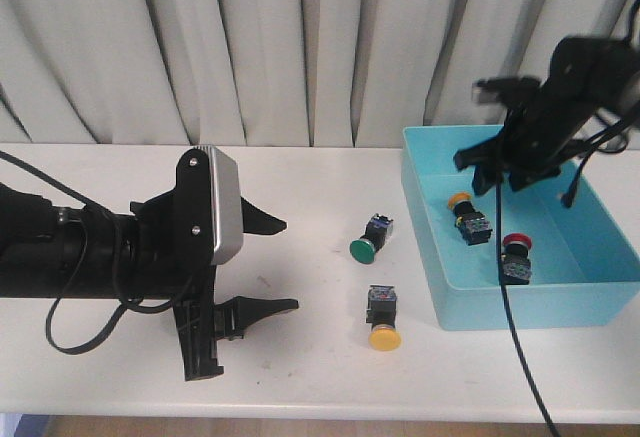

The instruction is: Pick red and yellow buttons and place in box

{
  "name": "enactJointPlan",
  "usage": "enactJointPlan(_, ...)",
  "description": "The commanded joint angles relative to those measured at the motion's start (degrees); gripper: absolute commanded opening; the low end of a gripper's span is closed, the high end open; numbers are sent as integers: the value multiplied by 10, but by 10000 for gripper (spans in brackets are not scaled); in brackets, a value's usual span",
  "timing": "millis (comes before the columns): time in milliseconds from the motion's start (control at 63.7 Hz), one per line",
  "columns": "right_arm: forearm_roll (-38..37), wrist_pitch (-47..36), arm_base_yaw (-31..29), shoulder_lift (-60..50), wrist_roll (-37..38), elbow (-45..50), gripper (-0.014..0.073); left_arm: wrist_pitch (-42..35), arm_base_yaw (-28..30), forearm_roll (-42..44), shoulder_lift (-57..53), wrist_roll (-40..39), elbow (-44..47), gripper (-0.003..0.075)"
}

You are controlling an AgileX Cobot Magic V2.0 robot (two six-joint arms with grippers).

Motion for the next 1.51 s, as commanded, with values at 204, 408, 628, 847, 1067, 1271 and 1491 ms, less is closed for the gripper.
enactJointPlan(204,14,-25,21,-267,-3,148,365,1,-1,-28,-16,-6,-15,531)
enactJointPlan(408,14,-24,50,-414,10,286,359,-1,-1,-28,-16,-6,-15,531)
enactJointPlan(628,14,-40,50,-534,15,436,345,-1,-1,-28,-16,-6,-15,531)
enactJointPlan(847,14,-83,50,-614,15,531,324,0,-1,-28,-16,-6,-15,517)
enactJointPlan(1067,14,-122,50,-642,12,560,206,-1,-1,-33,-16,-56,-15,365)
enactJointPlan(1271,14,-136,50,-642,12,560,28,-3,-1,-33,-16,-121,-15,130)
enactJointPlan(1491,14,-140,50,-642,12,560,-7,-3,-1,-33,-16,-149,-15,-8)
